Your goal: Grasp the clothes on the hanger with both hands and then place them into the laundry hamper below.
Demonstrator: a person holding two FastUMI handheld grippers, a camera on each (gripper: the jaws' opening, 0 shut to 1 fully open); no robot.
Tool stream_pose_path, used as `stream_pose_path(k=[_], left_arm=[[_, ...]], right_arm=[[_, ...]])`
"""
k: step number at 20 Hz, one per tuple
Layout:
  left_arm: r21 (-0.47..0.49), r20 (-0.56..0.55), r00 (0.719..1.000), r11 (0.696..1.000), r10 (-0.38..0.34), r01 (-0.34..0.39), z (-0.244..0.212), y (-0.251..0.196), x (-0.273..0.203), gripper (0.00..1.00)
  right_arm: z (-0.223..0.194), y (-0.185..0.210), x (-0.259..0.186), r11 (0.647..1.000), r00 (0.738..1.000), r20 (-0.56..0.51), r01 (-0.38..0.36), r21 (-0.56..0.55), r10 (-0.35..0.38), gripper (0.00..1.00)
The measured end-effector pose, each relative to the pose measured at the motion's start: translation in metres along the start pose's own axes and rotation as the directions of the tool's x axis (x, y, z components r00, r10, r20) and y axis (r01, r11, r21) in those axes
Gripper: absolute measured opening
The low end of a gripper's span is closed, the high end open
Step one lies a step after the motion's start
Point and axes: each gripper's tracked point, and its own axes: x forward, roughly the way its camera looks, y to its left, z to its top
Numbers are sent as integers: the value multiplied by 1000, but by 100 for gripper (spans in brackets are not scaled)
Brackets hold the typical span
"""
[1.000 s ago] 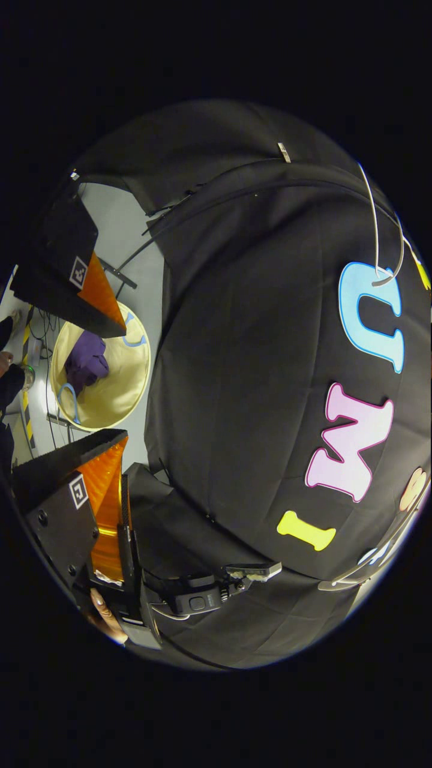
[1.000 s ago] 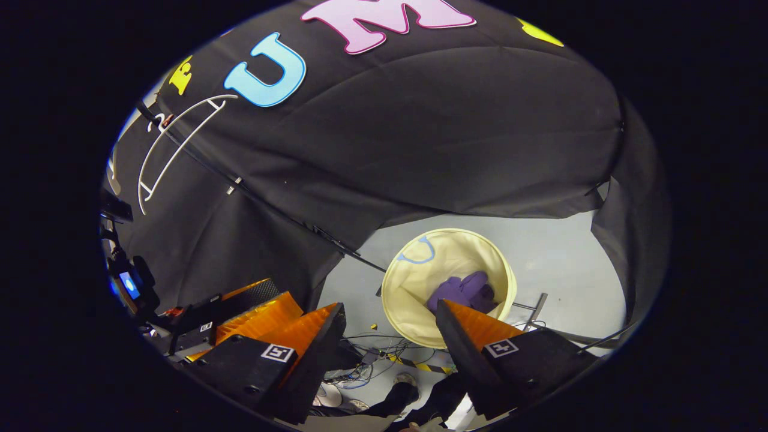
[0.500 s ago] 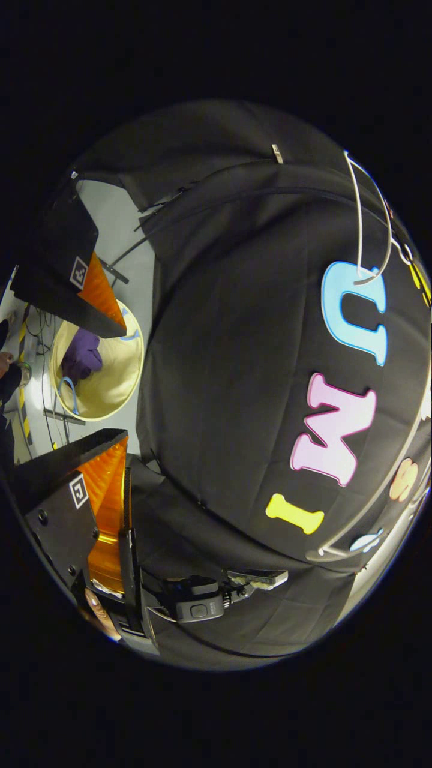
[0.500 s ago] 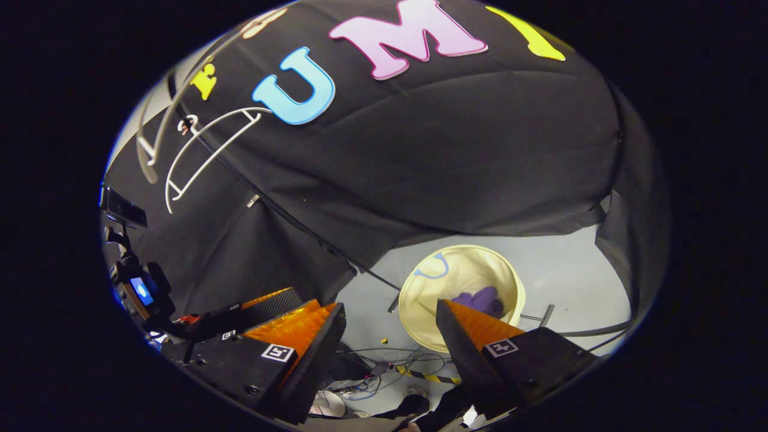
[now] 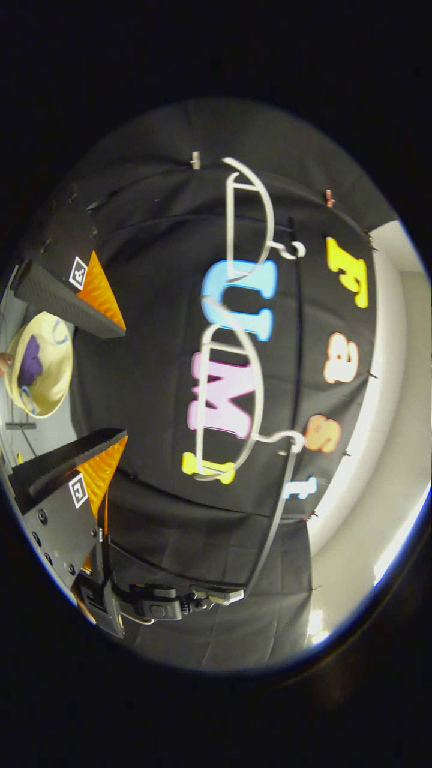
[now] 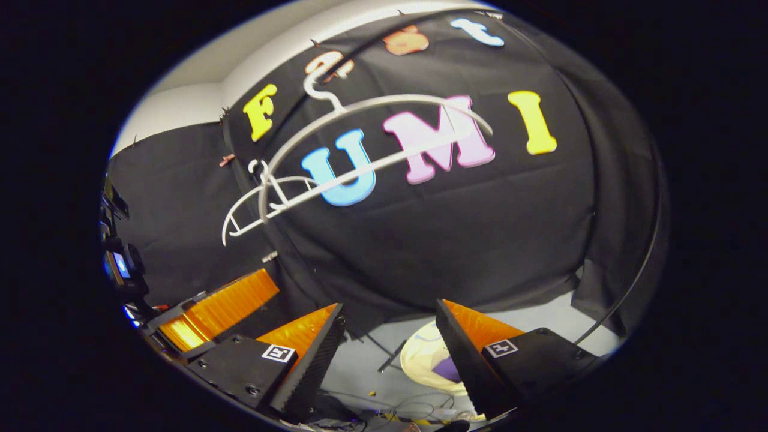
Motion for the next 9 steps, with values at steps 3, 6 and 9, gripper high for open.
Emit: stream_pose_path(k=[3,6,9], left_arm=[[37,100,995,999,-24,20,23,-5,-27,92],[32,134,990,999,-30,26,32,2,-42,95],[29,157,987,999,-32,28,39,6,-54,92]], right_arm=[[29,29,-24,995,986,169,24,-99,-7,98],[47,52,-43,987,966,260,41,-157,1,98],[53,60,-52,982,957,290,62,-180,-7,98]])
